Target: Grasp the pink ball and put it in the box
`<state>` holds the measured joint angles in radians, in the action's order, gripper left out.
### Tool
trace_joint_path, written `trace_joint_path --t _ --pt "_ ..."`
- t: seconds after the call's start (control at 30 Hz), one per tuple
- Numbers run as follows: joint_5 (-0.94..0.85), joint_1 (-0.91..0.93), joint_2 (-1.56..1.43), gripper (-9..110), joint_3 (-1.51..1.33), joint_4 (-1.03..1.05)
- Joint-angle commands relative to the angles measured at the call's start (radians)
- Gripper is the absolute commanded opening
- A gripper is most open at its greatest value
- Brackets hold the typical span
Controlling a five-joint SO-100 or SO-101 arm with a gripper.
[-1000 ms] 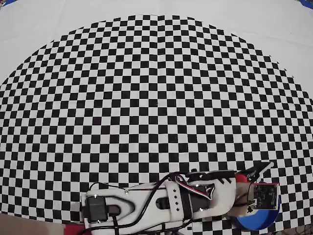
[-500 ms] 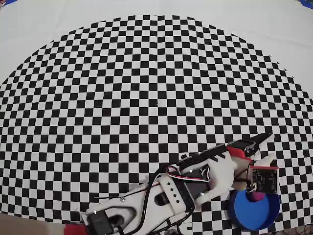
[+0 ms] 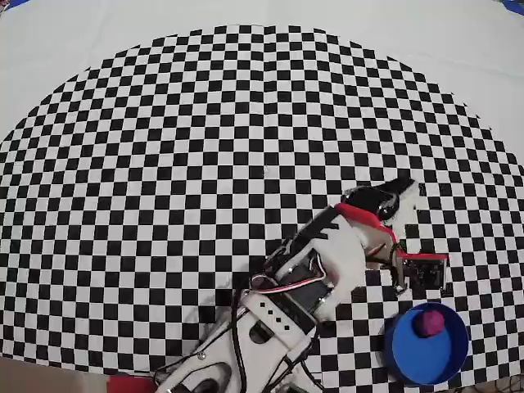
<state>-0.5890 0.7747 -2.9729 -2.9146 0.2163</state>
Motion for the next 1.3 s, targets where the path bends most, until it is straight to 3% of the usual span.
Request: trace_joint_path --t 0.0,0.33,0.6,1.27 --pt "0.092 -0.095 -0.037 0 0.032 -0.003" --pt "0.33 -0.396 -0.084 0 0.031 0.19" --pt "0.414 -0.595 -0.156 0 -0.052 0.258" --pt "0.495 -0.762 -0.278 0 -0.198 0.413"
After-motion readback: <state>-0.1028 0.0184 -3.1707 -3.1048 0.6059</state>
